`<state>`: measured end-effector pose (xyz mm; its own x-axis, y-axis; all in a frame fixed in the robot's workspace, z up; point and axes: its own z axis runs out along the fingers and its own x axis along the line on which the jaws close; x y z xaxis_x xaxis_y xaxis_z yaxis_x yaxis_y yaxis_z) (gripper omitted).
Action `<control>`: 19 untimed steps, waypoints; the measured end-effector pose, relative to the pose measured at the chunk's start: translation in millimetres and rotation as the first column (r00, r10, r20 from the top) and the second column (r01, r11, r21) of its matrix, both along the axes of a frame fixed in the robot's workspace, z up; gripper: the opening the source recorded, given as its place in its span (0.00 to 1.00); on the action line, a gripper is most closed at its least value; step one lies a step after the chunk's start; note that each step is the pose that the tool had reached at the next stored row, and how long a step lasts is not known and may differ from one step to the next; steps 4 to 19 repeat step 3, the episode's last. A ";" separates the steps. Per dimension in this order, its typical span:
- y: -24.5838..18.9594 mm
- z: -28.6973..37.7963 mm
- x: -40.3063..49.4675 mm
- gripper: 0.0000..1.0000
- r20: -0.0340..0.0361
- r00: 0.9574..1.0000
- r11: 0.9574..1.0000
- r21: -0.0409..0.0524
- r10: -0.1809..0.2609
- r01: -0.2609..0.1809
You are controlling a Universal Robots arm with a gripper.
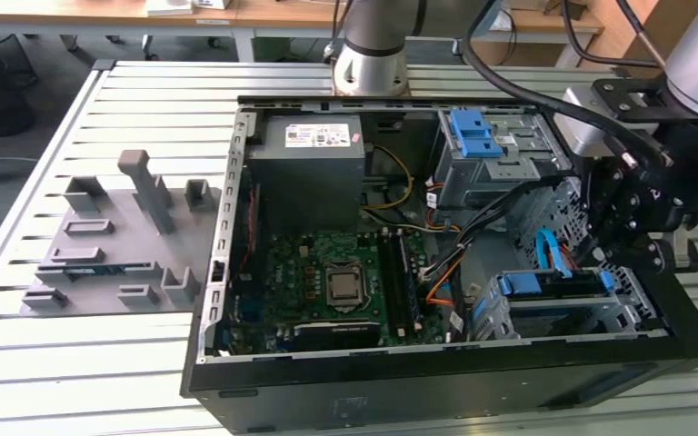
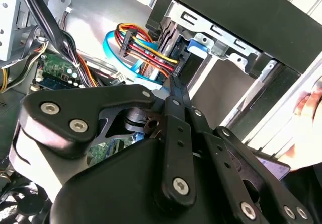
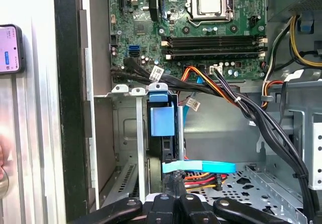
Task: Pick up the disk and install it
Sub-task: 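Insert the second disk wire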
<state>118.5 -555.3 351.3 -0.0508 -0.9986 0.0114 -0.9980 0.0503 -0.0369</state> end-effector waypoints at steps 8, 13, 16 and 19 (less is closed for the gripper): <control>0.0 0.3 0.0 0.11 0.000 1.000 1.000 0.000 0.000 0.000; 0.0 0.3 0.0 0.11 0.000 1.000 1.000 0.000 0.000 0.000; 0.0 0.3 0.0 0.11 0.000 1.000 1.000 0.000 0.000 0.000; 0.0 0.3 0.0 0.11 0.000 1.000 1.000 0.000 0.000 0.000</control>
